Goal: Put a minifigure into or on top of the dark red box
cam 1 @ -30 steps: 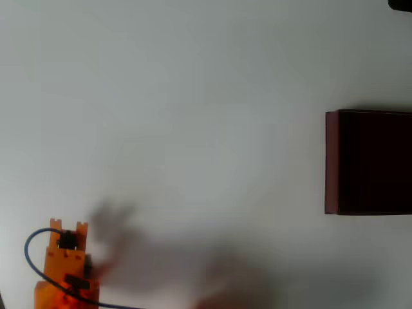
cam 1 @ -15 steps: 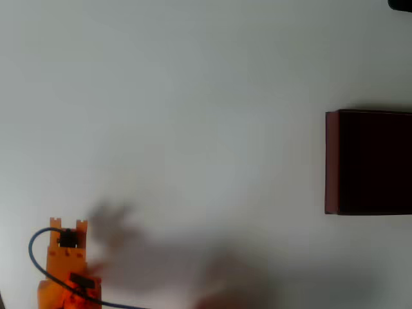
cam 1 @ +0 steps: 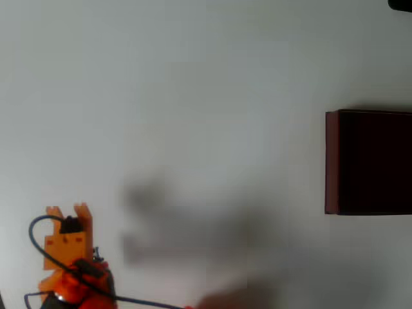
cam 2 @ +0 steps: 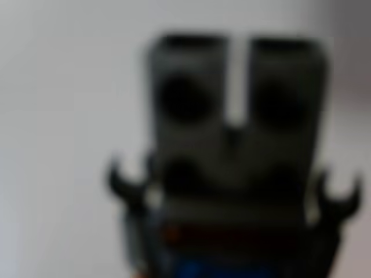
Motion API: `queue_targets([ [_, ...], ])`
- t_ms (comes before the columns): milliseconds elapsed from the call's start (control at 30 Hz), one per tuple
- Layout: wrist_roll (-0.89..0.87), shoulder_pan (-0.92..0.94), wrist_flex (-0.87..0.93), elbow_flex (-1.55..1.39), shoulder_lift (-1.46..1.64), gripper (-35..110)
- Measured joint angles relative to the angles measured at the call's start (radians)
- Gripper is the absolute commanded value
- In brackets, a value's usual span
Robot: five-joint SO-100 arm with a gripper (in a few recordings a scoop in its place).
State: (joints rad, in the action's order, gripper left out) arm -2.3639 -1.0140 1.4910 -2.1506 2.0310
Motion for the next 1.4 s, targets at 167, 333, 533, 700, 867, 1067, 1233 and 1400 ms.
queue_targets([
  [167, 0.305, 0.255, 0.114, 0.018, 0.187, 1],
  [333, 0.822, 0.646, 0.117, 0.014, 0.354, 0],
  [533, 1.462, 1.131, 0.086, 0.112, 0.364, 0],
  [700, 1.798, 1.433, -0.067, 0.141, 0.291, 0],
  [867, 1.916, 1.598, -0.245, 0.176, 0.087, 0],
  [1067, 1.965, 1.672, -0.368, 0.365, -0.302, 0],
  [1233, 1.959, 1.713, -0.371, 0.538, -0.569, 10],
  [1400, 1.953, 1.744, -0.337, 0.565, -0.598, 18],
])
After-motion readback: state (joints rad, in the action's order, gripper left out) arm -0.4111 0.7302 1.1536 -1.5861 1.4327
